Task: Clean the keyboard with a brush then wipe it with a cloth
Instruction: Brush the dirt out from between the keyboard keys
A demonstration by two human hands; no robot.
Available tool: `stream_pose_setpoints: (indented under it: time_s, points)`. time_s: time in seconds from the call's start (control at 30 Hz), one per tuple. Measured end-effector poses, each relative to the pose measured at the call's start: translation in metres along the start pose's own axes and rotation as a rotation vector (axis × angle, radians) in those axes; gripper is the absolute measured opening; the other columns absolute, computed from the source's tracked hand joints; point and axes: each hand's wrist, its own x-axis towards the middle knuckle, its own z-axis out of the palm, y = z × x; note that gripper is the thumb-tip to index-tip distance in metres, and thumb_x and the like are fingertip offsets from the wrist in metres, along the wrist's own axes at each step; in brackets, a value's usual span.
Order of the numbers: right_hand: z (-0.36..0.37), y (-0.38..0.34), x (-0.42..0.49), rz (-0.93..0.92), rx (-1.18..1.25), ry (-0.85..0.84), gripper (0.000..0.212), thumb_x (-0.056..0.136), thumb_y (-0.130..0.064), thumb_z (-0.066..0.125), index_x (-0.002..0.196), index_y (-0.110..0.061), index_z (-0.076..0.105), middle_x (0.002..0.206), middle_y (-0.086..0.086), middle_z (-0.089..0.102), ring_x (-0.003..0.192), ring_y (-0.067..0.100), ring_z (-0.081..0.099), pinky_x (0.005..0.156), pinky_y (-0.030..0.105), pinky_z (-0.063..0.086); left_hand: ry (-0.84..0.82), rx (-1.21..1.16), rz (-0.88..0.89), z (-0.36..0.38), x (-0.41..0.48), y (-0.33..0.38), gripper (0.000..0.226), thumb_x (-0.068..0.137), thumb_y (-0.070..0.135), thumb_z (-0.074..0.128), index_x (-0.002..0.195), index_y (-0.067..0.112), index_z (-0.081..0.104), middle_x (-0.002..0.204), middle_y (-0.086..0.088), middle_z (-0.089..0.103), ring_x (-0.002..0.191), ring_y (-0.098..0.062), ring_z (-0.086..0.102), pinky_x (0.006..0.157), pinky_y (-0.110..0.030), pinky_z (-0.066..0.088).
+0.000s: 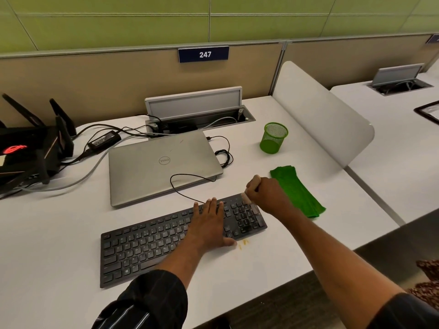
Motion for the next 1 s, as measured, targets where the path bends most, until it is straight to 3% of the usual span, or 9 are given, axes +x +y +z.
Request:
stream_pose_setpoints:
  time_s: [0.2,0.3,0.37,0.47,0.63,0.7,0.8,0.9,1.0]
  points:
    - [0.013,-0.004,0.004,0.072,0.091,-0.034,0.02,0.094,-0.022,0.057,0.08,-0.011,0.067,0.082,0.003,0.071,0.081,0.02,0.067,0.065,0.026,0.047,-0.01,-0.013,-0.007,-0.001,0.003,0.003,0.121,0.083,0.078,0.057,0.162,0.011,-0.006,0.169,-0.016,-0.007,0.156,-0.032,-0.007,0.123,-0.061,-0.004]
    - [0.016,-0.003,0.009,0.098,-0.03,-0.095,0.027,0.096,-0.021,0.048,0.07,-0.018,0.051,0.075,0.006,0.07,0.072,0.023,0.066,0.052,0.019,0.038,-0.009,-0.017,-0.008,-0.002,0.004,0.002,0.122,0.082,0.077,0.058,0.162,0.012,-0.006,0.169,-0.016,-0.005,0.156,-0.032,-0.006,0.123,-0.061,-0.004]
    - [0.013,-0.005,0.009,0.128,-0.124,-0.162,0.015,0.091,-0.02,0.055,0.079,-0.012,0.052,0.079,0.011,0.071,0.065,0.023,0.066,0.053,0.023,0.046,-0.014,-0.016,-0.01,-0.003,0.003,0.002,0.122,0.082,0.077,0.059,0.162,0.011,-0.006,0.169,-0.016,-0.005,0.156,-0.032,-0.006,0.123,-0.062,-0.004]
    - [0.007,-0.004,0.009,0.165,-0.135,-0.275,0.017,0.088,-0.016,0.064,0.08,-0.006,0.054,0.063,0.005,0.066,0.046,0.011,0.065,0.046,0.021,0.051,-0.009,-0.015,-0.013,-0.002,0.004,0.003,0.123,0.082,0.077,0.06,0.162,0.011,-0.006,0.169,-0.015,-0.004,0.156,-0.032,-0.005,0.122,-0.062,-0.004]
    - [0.005,-0.003,0.009,0.123,-0.09,-0.101,0.025,0.09,-0.019,0.05,0.078,-0.002,0.064,0.076,0.015,0.071,0.068,0.026,0.07,0.059,0.031,0.056,-0.012,-0.005,-0.008,-0.002,0.007,0.003,0.125,0.079,0.079,0.061,0.161,0.011,-0.006,0.169,-0.016,-0.003,0.156,-0.033,-0.004,0.122,-0.062,-0.004]
    - [0.01,-0.001,0.007,0.117,-0.106,-0.134,0.028,0.094,-0.021,0.045,0.078,-0.005,0.061,0.077,0.016,0.07,0.067,0.027,0.068,0.053,0.029,0.05,-0.016,-0.002,-0.01,-0.003,0.008,0.003,0.127,0.078,0.08,0.061,0.161,0.012,-0.006,0.169,-0.016,-0.003,0.156,-0.033,-0.004,0.122,-0.063,-0.002]
    - [0.01,0.001,0.001,0.134,-0.144,-0.268,0.02,0.092,-0.021,0.058,0.084,-0.003,0.062,0.078,0.014,0.073,0.065,0.024,0.072,0.063,0.034,0.061,-0.02,0.006,-0.015,-0.003,0.009,0.004,0.126,0.079,0.08,0.059,0.161,0.011,-0.007,0.169,-0.016,-0.005,0.156,-0.033,-0.005,0.122,-0.062,-0.004]
    - [0.007,0.005,-0.005,0.137,-0.16,-0.365,0.018,0.09,-0.015,0.063,0.076,-0.005,0.06,0.061,0.004,0.068,0.046,0.009,0.066,0.049,0.02,0.056,-0.02,0.01,-0.02,-0.004,0.009,0.006,0.124,0.081,0.078,0.059,0.161,0.011,-0.008,0.169,-0.017,-0.006,0.156,-0.033,-0.005,0.122,-0.062,-0.004]
    - [0.005,0.006,-0.009,0.095,-0.125,-0.249,0.019,0.089,-0.016,0.06,0.074,-0.005,0.064,0.062,0.004,0.066,0.049,0.01,0.065,0.045,0.014,0.048,-0.025,0.008,-0.024,-0.004,0.008,0.006,0.124,0.081,0.079,0.059,0.161,0.011,-0.008,0.169,-0.016,-0.006,0.156,-0.033,-0.005,0.123,-0.062,-0.003]
